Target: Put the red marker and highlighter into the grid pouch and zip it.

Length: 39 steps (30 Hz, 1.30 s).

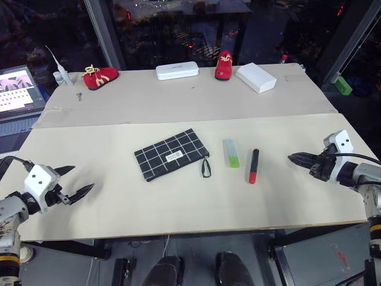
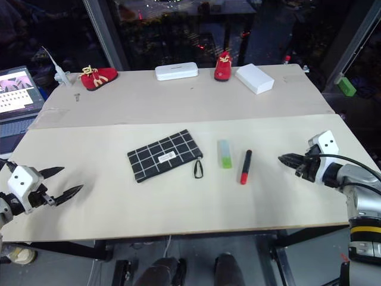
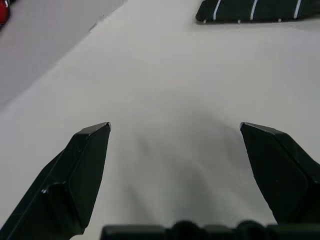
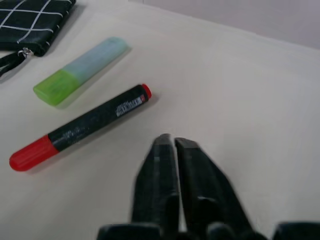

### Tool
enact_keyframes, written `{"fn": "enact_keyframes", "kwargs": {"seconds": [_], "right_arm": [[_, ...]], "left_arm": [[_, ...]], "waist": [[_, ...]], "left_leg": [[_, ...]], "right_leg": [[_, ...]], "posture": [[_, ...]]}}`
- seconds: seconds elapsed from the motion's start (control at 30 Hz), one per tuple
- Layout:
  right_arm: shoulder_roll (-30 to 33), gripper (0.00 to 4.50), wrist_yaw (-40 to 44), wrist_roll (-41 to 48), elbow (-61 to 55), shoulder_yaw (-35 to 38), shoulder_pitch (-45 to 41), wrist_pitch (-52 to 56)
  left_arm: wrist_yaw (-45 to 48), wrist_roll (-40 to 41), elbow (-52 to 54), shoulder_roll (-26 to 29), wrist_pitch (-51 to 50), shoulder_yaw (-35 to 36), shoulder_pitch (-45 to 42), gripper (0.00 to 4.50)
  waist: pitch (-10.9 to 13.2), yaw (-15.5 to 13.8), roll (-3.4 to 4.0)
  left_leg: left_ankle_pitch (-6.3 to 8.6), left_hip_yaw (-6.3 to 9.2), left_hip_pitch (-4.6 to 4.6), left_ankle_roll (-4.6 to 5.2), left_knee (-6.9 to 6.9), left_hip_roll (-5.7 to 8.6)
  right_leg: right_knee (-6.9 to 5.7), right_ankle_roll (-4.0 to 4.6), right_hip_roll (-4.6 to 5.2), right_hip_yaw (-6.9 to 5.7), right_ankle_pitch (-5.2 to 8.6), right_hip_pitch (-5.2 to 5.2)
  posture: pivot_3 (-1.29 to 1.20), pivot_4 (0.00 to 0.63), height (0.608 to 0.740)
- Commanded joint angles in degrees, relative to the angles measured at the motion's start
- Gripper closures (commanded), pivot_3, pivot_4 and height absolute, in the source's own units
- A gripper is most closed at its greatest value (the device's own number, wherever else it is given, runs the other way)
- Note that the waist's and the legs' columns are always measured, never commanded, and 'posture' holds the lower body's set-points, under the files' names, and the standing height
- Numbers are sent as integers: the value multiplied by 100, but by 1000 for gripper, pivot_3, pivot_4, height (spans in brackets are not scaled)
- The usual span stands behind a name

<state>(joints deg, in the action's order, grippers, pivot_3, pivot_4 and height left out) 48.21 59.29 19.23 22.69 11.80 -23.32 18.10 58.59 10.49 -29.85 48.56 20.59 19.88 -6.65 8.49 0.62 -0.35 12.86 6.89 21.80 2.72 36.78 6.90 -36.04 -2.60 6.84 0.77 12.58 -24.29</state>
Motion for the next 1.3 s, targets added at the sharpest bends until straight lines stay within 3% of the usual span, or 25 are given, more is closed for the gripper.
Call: {"fn": "enact_keyframes", "kwargs": {"seconds": [0.03,0.23,0.33,0.4,0.57,0.83,1.3], "right_arm": [[-68,4456,77,63,-222,-44,-167,7],[-893,4456,40,584,-1101,-439,-981,853],[-1395,4456,-331,-67,-1101,-1175,-1386,612],[-1877,4456,-1025,-785,-659,-1652,-1813,105],[-3028,4456,-2195,-1448,354,-1971,-2737,-300],[-3553,4456,-2426,-1996,1543,-2317,-3276,-501],[-3882,4456,-2032,-2535,1414,-3013,-2910,-457]], "left_arm": [[-16,-243,-100,198,675,-196,-171,0],[116,-539,-422,262,1260,-722,-612,0],[205,-647,-574,233,1494,-1025,-883,0],[204,-696,-663,193,1549,-1175,-1102,0],[160,-678,-814,75,1488,-1402,-1421,0],[134,-524,-721,58,1437,-1436,-1374,0],[13,-431,-490,32,1362,-1413,-1161,0]], "waist": [[0,6,0],[1,74,1],[0,69,0],[0,58,-2],[0,63,-2],[-1,98,-4],[-1,296,-3]], "left_leg": [[0,0,0,0,0,0],[0,-28,-1,3,0,-24],[4,-43,-5,-4,1,-56],[8,-49,-11,-9,1,-63],[1,-71,30,-25,2,-71],[3,-73,47,-25,4,-71],[3,-75,30,-26,4,-81]], "right_leg": [[0,0,-1,0,0,0],[0,7,-22,20,-19,-10],[2,9,-44,16,-23,-10],[0,14,-53,12,-26,-11],[-17,41,-62,12,-54,-82],[-12,34,-66,4,-67,-94],[-23,42,-79,7,-72,-96]], "posture": [[0,150,740],[0,150,740],[0,150,740],[0,150,740],[0,150,740],[0,150,740],[0,150,740]]}}
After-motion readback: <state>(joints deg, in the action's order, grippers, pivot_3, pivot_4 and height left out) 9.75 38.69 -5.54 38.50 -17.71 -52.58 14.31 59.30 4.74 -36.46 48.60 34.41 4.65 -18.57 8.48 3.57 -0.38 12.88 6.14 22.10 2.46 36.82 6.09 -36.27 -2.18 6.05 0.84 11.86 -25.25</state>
